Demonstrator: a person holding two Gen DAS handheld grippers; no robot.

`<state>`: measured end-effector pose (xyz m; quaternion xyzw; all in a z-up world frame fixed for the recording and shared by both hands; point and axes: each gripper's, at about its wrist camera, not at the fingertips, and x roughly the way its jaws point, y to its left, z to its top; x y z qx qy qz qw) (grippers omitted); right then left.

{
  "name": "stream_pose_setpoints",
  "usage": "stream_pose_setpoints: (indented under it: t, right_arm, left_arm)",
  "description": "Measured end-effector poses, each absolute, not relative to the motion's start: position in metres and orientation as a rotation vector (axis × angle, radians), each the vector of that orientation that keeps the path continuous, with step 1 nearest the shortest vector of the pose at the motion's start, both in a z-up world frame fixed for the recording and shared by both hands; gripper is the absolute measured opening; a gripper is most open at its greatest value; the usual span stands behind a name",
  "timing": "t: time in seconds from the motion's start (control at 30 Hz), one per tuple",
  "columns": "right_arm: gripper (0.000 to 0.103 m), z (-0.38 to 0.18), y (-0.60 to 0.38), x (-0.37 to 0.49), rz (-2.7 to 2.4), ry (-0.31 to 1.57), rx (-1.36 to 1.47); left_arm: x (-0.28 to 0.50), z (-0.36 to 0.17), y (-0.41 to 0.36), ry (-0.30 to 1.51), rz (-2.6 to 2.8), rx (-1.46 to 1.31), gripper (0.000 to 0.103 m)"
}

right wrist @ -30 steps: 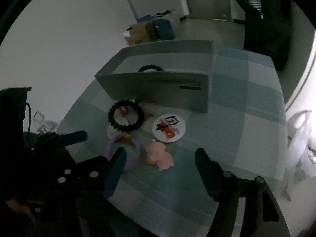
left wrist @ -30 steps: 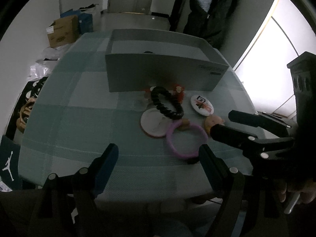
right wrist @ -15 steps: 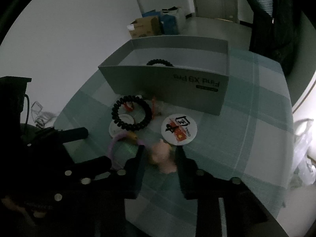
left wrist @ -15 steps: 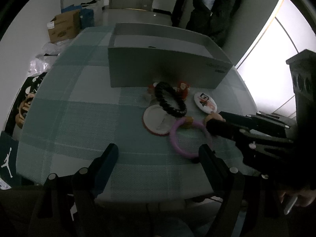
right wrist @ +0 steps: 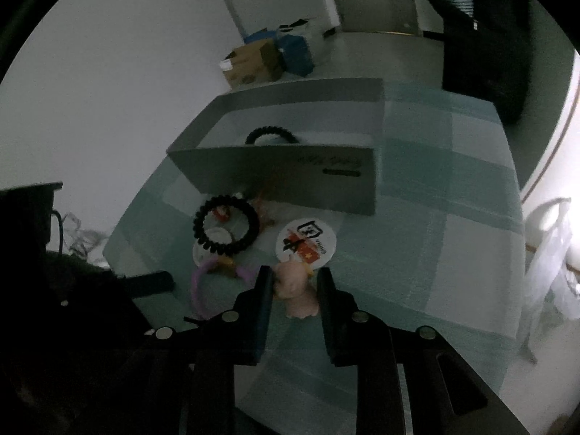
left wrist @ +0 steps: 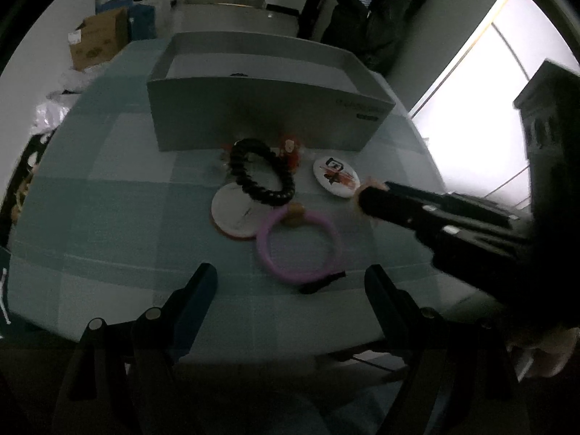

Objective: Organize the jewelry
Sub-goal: 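Grasp the pink pig figurine with the right gripper while the left gripper grasps the pink bangle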

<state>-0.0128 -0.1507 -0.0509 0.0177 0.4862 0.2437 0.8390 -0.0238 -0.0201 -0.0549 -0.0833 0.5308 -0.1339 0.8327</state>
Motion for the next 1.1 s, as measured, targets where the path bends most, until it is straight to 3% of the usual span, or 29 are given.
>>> stream_pose_setpoints:
  t: [0.8, 0.87, 1.1]
  right_arm:
    - [0.023, -0.025, -0.211, -0.01, 0.444, 0.968, 0.263]
    - [0.023, -0.023, -0.212, -0.009, 0.444, 0.962, 0.269]
    - [0.023, -0.02, -0.216, -0.011, 0.451, 0.951, 0.284]
  left_arm:
    - [-0.011, -0.062, -0.061, 1.107, -0.153, 0.034, 0.079]
    - [-0.013, -0.061, -0.065, 1.104, -0.15, 0.051, 0.077]
    - [-0.017, -0.058, -0.064, 1.09, -0.198, 0.07, 0.051]
